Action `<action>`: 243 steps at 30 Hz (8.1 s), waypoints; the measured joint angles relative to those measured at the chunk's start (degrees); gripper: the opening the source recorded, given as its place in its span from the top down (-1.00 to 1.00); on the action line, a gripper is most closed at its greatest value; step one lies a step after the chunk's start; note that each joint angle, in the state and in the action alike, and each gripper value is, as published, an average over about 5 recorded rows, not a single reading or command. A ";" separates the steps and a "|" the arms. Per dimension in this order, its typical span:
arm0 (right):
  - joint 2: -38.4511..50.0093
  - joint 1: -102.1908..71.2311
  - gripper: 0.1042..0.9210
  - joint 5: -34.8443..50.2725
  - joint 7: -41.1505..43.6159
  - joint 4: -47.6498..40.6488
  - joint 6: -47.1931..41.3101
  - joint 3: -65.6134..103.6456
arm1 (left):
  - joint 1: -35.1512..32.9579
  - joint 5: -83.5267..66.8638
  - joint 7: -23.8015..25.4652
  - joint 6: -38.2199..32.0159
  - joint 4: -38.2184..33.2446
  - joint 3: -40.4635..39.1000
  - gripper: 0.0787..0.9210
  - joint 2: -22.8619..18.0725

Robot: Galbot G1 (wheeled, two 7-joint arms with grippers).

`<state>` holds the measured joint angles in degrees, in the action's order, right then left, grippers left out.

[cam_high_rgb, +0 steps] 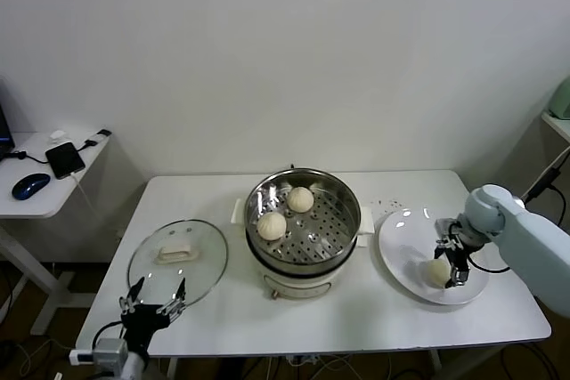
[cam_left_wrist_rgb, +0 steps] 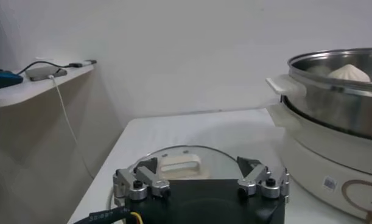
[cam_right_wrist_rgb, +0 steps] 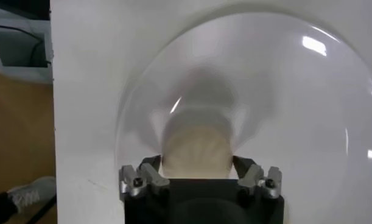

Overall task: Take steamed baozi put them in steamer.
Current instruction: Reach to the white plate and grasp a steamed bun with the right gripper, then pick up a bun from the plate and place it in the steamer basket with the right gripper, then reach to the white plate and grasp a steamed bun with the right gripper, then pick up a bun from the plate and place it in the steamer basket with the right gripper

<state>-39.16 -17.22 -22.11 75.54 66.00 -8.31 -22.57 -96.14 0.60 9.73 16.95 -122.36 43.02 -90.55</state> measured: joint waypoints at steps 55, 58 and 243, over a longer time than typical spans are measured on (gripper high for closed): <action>-31.14 55.47 0.03 29.80 0.13 2.12 36.60 -51.89 | 1.60 4.34 -2.09 -1.93 -2.06 -1.07 -0.77 -1.64; -32.08 54.56 0.03 27.37 -0.14 2.90 39.68 -52.54 | 1.64 4.33 -2.11 -1.96 -2.07 -0.96 -0.77 -1.64; -14.02 56.86 -0.05 43.33 -2.69 7.00 -17.08 -50.69 | 3.93 0.23 -0.63 -1.35 -1.09 -3.41 -0.77 -0.23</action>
<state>-53.18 39.65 21.22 72.85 73.00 -25.39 -73.25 -92.22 0.83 9.10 15.59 -123.45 39.60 -90.78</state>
